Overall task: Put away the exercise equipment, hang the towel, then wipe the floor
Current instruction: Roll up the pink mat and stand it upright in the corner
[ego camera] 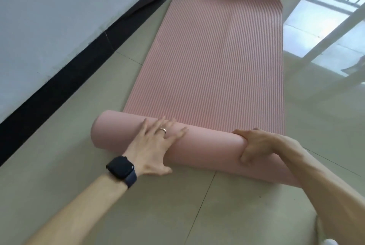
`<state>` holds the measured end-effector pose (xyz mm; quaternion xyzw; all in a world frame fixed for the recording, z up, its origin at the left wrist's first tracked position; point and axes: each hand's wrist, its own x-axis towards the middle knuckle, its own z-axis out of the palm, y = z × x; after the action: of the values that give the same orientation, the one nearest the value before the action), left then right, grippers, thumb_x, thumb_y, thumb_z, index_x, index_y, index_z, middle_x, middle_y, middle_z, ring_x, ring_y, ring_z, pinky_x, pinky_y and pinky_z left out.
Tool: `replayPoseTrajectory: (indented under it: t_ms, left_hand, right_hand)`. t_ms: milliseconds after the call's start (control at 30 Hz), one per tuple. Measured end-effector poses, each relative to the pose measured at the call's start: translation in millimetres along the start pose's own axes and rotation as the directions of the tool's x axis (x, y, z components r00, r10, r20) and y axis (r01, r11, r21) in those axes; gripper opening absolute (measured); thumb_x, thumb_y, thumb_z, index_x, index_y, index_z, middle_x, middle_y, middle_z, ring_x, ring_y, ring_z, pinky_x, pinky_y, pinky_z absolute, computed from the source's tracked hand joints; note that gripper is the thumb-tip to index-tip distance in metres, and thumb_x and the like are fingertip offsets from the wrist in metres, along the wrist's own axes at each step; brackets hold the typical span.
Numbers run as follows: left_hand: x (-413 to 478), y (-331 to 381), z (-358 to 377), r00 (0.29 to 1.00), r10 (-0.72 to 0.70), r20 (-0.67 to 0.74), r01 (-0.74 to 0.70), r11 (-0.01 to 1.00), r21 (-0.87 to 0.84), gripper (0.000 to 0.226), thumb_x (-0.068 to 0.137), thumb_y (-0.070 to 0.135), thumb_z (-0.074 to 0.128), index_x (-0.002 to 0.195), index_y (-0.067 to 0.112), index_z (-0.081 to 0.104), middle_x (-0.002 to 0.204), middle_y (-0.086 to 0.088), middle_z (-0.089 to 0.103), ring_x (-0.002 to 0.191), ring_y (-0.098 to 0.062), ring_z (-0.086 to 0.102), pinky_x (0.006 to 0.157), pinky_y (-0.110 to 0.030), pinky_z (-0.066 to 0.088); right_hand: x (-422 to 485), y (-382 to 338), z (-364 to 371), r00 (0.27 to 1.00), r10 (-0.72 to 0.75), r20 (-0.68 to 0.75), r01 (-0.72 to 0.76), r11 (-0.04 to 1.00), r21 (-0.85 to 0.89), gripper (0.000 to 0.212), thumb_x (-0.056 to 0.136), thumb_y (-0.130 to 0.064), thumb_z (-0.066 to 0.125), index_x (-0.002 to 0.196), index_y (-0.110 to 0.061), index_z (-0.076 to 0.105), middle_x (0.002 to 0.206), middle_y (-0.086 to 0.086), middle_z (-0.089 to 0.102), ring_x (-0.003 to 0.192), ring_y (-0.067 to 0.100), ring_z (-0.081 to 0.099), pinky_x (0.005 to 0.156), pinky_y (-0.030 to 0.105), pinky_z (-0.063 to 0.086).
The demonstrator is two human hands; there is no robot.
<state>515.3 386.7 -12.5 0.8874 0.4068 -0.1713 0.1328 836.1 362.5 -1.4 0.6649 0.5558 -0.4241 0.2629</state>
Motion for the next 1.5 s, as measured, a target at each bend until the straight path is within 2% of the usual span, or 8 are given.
replayPoseTrajectory:
  t_ms: [267, 400, 600, 833, 1033, 1200, 1367, 1500]
  left_hand:
    - [60.3, -2.3, -14.8, 0.997, -0.056, 0.044, 0.051, 0.993, 0.108, 0.119, 0.056, 0.059, 0.082, 0.147, 0.047, 0.006, 0.139, 0.001, 0.048, 0.128, -0.023, 0.048, 0.102, -0.048, 0.037]
    - [86.7, -4.5, -47.0, 0.966, -0.109, 0.236, 0.134, 0.987, -0.091, 0.102, 0.054, 0.043, 0.085, 0.141, 0.048, 0.033, 0.108, 0.001, 0.061, 0.100, -0.026, 0.062, 0.083, -0.039, 0.052]
    - [83.5, 1.2, -58.4, 0.961, -0.108, 0.254, 0.180, 0.942, -0.283, 0.110, 0.061, 0.040, 0.084, 0.151, 0.048, 0.023, 0.152, -0.004, 0.038, 0.136, -0.027, 0.040, 0.105, -0.042, 0.045]
    - [35.9, 40.1, -1.5, 0.998, -0.022, -0.058, 0.033, 0.982, 0.184, 0.139, 0.066, 0.071, 0.073, 0.146, 0.037, -0.035, 0.162, -0.010, -0.022, 0.150, -0.037, -0.017, 0.114, -0.069, 0.000]
    - [94.7, 25.9, -23.2, 0.996, -0.060, -0.071, 0.070, 0.986, 0.151, 0.125, 0.058, 0.058, 0.080, 0.150, 0.044, -0.003, 0.147, -0.002, 0.043, 0.135, -0.024, 0.043, 0.104, -0.051, 0.036]
    - [100.5, 33.5, -59.1, 0.992, -0.065, 0.112, 0.072, 0.995, -0.065, 0.103, 0.056, 0.053, 0.080, 0.144, 0.046, 0.027, 0.093, 0.005, 0.060, 0.087, -0.023, 0.061, 0.073, -0.034, 0.052]
    - [75.5, 37.1, -47.6, 0.903, -0.013, 0.429, 0.213, 0.882, -0.421, 0.111, 0.054, 0.046, 0.085, 0.149, 0.049, 0.026, 0.144, 0.004, 0.048, 0.123, -0.021, 0.051, 0.097, -0.039, 0.051]
    - [35.1, 52.1, -22.9, 0.974, -0.085, -0.210, 0.035, 0.972, -0.230, 0.083, 0.076, 0.053, 0.059, 0.151, 0.037, 0.030, 0.159, -0.005, 0.032, 0.143, -0.025, 0.033, 0.115, -0.046, 0.031]
  right_hand:
    - [-23.2, -34.7, 94.3, 0.775, -0.115, -0.621, 0.069, 0.993, -0.098, 0.124, 0.063, -0.037, 0.066, 0.155, -0.031, -0.017, 0.164, 0.008, -0.016, 0.149, 0.030, -0.026, 0.117, 0.062, -0.014]
    - [4.7, -33.7, 96.0, 0.651, -0.082, -0.754, -0.012, 0.993, -0.119, 0.120, 0.059, -0.026, 0.075, 0.157, -0.027, 0.005, 0.161, 0.012, 0.017, 0.150, 0.038, 0.008, 0.117, 0.064, 0.004]
    - [-6.2, -10.9, 24.8, 0.815, -0.169, -0.554, 0.071, 0.979, -0.193, 0.082, 0.061, -0.050, 0.070, 0.134, -0.043, 0.033, 0.115, -0.008, 0.055, 0.109, 0.024, 0.054, 0.095, 0.052, 0.037]
    - [18.6, -7.8, -44.8, 0.993, -0.068, -0.092, 0.075, 0.994, 0.074, 0.098, 0.058, -0.030, 0.085, 0.142, -0.041, 0.037, 0.137, -0.002, 0.051, 0.122, 0.026, 0.048, 0.103, 0.050, 0.043]
    - [-8.1, -16.4, 50.9, 0.782, -0.151, -0.605, 0.135, 0.988, -0.073, 0.121, 0.068, -0.030, 0.070, 0.155, -0.036, -0.014, 0.164, 0.003, -0.016, 0.148, 0.035, -0.028, 0.114, 0.070, -0.010]
    - [3.1, -6.2, 69.8, 0.612, -0.149, -0.776, 0.047, 0.987, -0.153, 0.120, 0.059, -0.019, 0.076, 0.157, -0.033, 0.009, 0.159, 0.007, 0.020, 0.150, 0.037, 0.010, 0.113, 0.074, 0.008]
    - [-19.2, 2.5, 29.4, 0.858, -0.244, -0.451, 0.142, 0.958, -0.249, 0.099, 0.058, -0.035, 0.074, 0.143, -0.045, 0.022, 0.135, -0.009, 0.042, 0.127, 0.024, 0.039, 0.105, 0.066, 0.025]
    - [8.8, -12.9, -26.7, 0.980, -0.137, -0.144, 0.119, 0.985, -0.121, 0.107, 0.045, -0.027, 0.078, 0.140, -0.048, 0.033, 0.132, -0.007, 0.052, 0.122, 0.027, 0.047, 0.106, 0.063, 0.026]
